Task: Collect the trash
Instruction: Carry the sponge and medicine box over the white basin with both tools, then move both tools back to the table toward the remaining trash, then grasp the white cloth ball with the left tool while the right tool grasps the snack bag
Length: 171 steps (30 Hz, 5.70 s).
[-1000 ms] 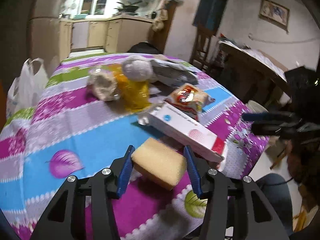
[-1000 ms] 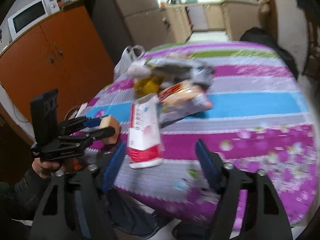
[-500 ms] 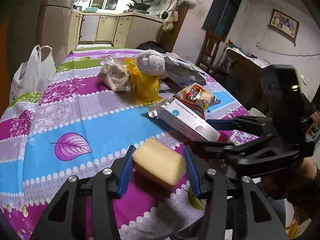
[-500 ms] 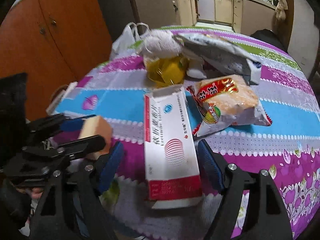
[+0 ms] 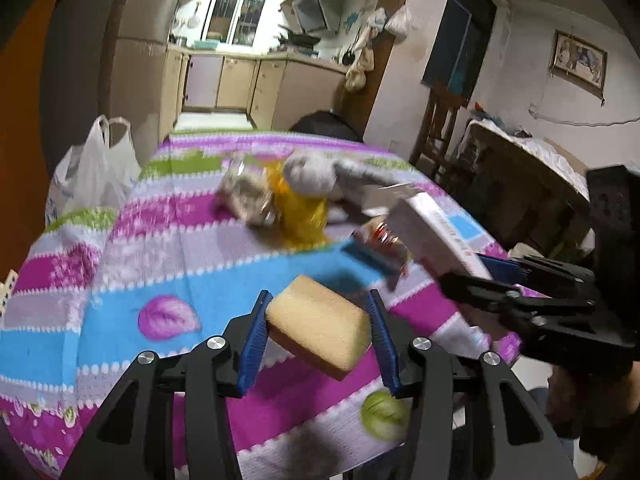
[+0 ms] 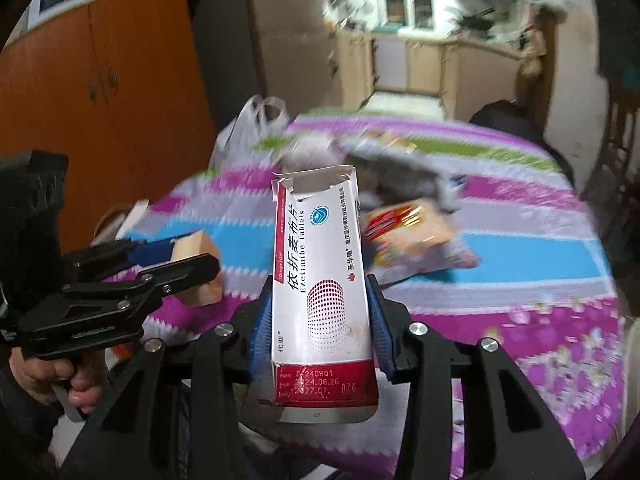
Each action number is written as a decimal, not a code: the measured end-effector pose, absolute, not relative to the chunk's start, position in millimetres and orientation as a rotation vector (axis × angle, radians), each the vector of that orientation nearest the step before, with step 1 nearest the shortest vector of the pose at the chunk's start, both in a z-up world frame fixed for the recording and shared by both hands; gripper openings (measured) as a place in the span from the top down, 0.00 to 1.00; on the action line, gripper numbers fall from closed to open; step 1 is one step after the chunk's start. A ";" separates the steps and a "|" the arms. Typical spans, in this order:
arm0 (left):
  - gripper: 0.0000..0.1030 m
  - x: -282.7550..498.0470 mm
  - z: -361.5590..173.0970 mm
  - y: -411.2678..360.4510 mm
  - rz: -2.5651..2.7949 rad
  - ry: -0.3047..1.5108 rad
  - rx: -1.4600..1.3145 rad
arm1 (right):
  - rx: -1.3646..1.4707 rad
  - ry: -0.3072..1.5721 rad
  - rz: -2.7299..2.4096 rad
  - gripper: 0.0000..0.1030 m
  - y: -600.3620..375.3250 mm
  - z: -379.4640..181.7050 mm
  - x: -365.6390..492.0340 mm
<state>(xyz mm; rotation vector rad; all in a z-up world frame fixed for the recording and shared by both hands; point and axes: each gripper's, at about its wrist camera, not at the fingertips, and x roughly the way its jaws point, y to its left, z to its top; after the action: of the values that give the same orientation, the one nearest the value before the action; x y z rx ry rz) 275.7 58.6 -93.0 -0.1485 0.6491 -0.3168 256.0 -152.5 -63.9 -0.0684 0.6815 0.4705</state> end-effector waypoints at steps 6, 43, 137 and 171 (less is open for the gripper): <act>0.53 275.6 -42.2 0.5 -0.376 0.543 -0.133 | -0.026 0.550 0.295 0.60 -221.4 -25.7 237.6; 0.53 375.0 -37.6 -490.1 -0.882 0.668 -0.011 | 0.213 0.643 -0.311 0.59 -590.0 -47.5 207.5; 0.06 383.1 -67.8 23.1 -0.200 0.571 -0.234 | 0.163 0.672 0.256 0.21 -349.9 -65.6 232.7; 0.60 337.9 -98.0 59.6 -0.241 0.585 -0.351 | -0.116 0.879 0.526 0.28 -159.7 -116.7 368.9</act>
<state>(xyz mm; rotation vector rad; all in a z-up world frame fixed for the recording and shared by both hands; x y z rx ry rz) 337.9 59.6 -98.0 -0.3512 0.5849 -0.2409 368.9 -159.7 -116.7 -0.1165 0.8789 0.5258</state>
